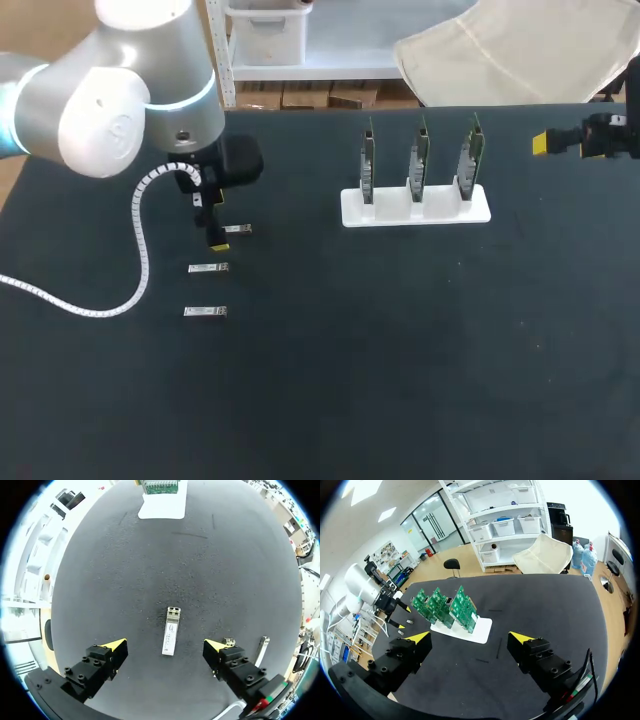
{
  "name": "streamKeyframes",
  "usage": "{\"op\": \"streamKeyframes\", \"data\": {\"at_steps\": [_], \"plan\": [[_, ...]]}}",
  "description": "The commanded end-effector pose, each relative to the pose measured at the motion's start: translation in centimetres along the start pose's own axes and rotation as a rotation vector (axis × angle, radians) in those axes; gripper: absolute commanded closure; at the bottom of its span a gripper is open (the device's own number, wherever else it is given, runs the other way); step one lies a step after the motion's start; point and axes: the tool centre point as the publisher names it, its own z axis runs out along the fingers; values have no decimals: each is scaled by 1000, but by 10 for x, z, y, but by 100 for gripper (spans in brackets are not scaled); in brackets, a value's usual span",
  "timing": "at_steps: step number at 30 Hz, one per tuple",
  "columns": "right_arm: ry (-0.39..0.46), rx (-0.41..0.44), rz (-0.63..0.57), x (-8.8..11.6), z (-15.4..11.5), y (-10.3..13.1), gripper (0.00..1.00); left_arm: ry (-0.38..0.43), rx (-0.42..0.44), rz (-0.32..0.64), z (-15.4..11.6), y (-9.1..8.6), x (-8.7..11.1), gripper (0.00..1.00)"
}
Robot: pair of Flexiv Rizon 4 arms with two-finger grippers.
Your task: Pick up the optical module with the left hand, and insert it into the network port with the right hand.
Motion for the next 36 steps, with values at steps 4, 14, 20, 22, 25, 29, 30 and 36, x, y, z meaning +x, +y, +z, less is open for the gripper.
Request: {"op": "streamKeyframes", "data": {"at_steps": [4,14,20,22,25,29,30,36], "plan": [[0,0,0,0,0,0,0,4,11,-2,5,3,2,0],[0,0,0,0,0,0,0,11,25,4,10,1,2,0],[0,0,0,0,0,0,0,13,31,1,11,2,1,0],[0,0,0,0,0,0,0,13,33,-1,12,2,1,0],[0,0,0,0,0,0,0,15,36,-3,12,2,1,0],[0,0,0,0,0,0,0,14,43,-12,13,0,2,0],[0,0,0,0,0,0,0,15,44,-12,13,-1,2,0],[0,0,0,0,0,0,0,18,48,-15,14,-1,3,0]]}}
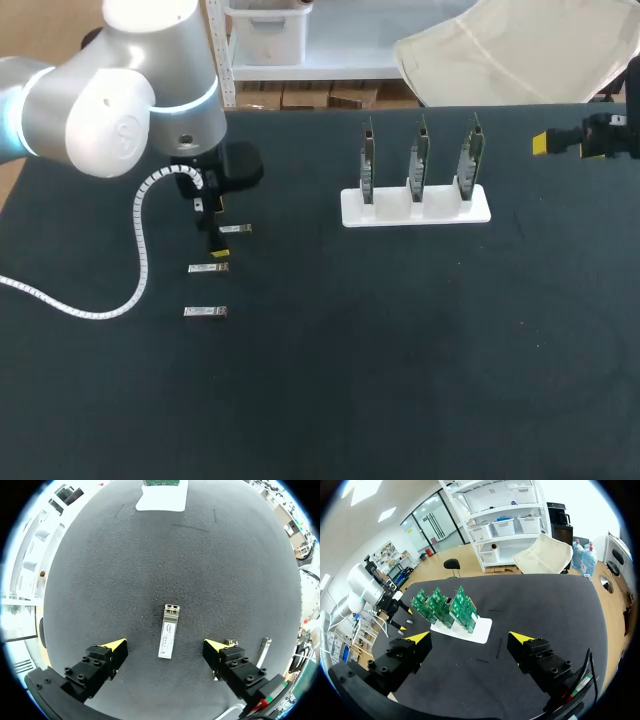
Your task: Pick up the optical module with the left hand, and insert it into the network port with the right hand.
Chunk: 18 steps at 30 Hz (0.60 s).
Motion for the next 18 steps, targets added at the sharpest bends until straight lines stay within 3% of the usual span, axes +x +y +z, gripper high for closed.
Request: {"op": "streamKeyframes", "data": {"at_steps": [1,8,9,10,12,18], "plan": [[0,0,0,0,0,0,0,1,5,1,1,3,0,0],[0,0,0,0,0,0,0,-1,8,2,1,2,0,0],[0,0,0,0,0,0,0,-1,8,3,1,2,0,15],[0,0,0,0,0,0,0,-2,8,4,1,2,1,52],[0,0,0,0,0,0,0,-3,7,4,1,1,1,97],[0,0,0,0,0,0,0,-4,9,-1,2,-1,2,100]]}}
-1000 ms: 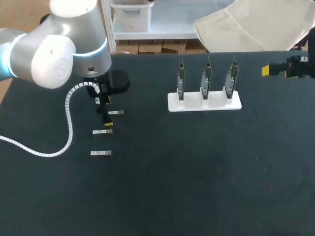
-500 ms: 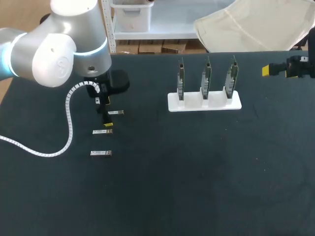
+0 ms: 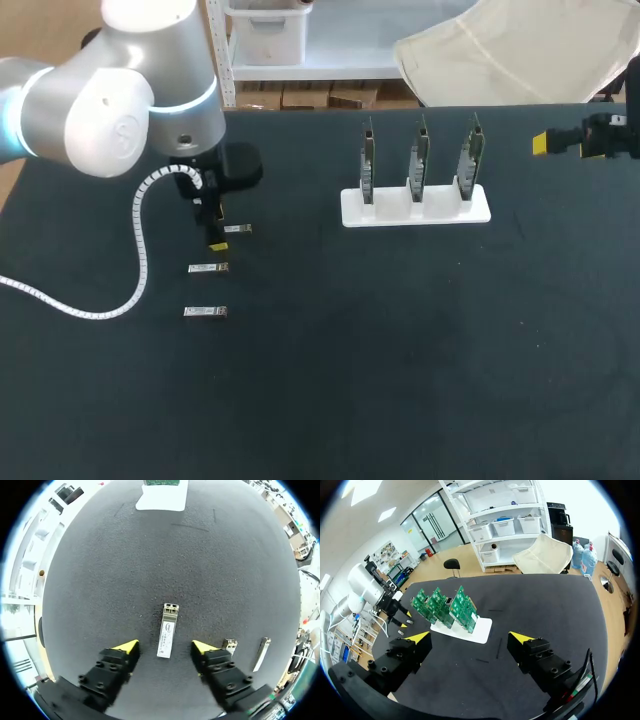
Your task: Pick up the optical module with the left hand, and insert it into the network port with the right hand.
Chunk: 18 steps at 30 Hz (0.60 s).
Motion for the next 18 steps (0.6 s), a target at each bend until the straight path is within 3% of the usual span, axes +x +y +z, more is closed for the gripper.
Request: {"op": "streamKeyframes", "data": {"at_steps": [1,18], "plan": [[0,0,0,0,0,0,0,-2,2,0,1,-1,1,100],[0,0,0,0,0,0,0,-32,-14,-41,-9,-4,7,100]]}}
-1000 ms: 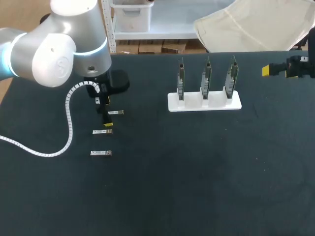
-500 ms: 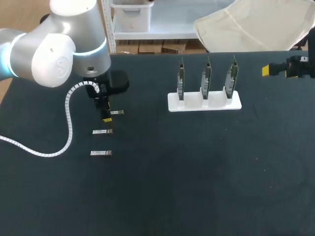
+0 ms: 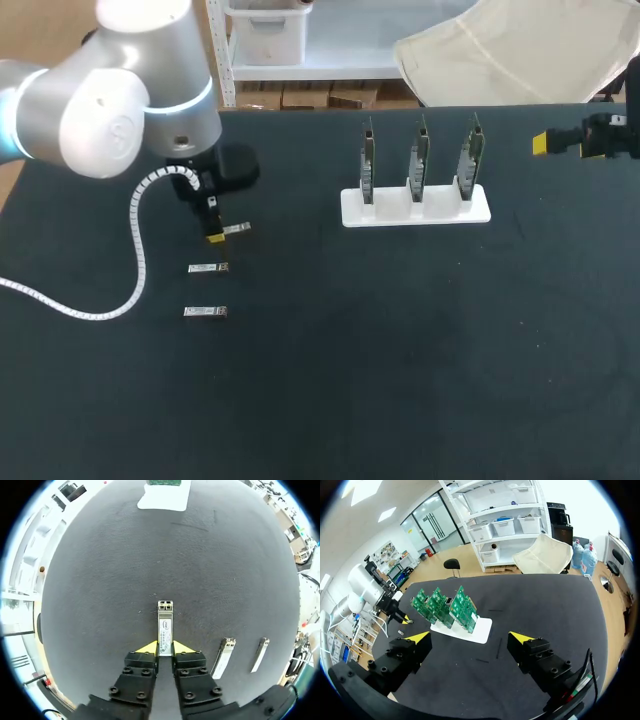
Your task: Pick up the optical module with the left hand, and insert it into the network port with the right hand.
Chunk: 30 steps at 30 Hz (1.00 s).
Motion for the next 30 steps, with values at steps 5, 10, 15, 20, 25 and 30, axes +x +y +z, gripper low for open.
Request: {"op": "streamKeyframes", "data": {"at_steps": [5,10,15,20,25,30], "plan": [[0,0,0,0,0,0,0,-118,-38,-70,-30,6,0,100],[0,0,0,0,0,0,0,-290,-52,-105,-70,16,-12,100],[0,0,0,0,0,0,0,-465,-60,-122,-112,24,-26,100],[0,0,0,0,0,0,0,-620,-50,-122,-147,27,-34,100],[0,0,0,0,0,0,0,-671,-37,-141,-158,29,-35,100],[0,0,0,0,0,0,0,-671,-37,-141,-158,29,-35,100]]}}
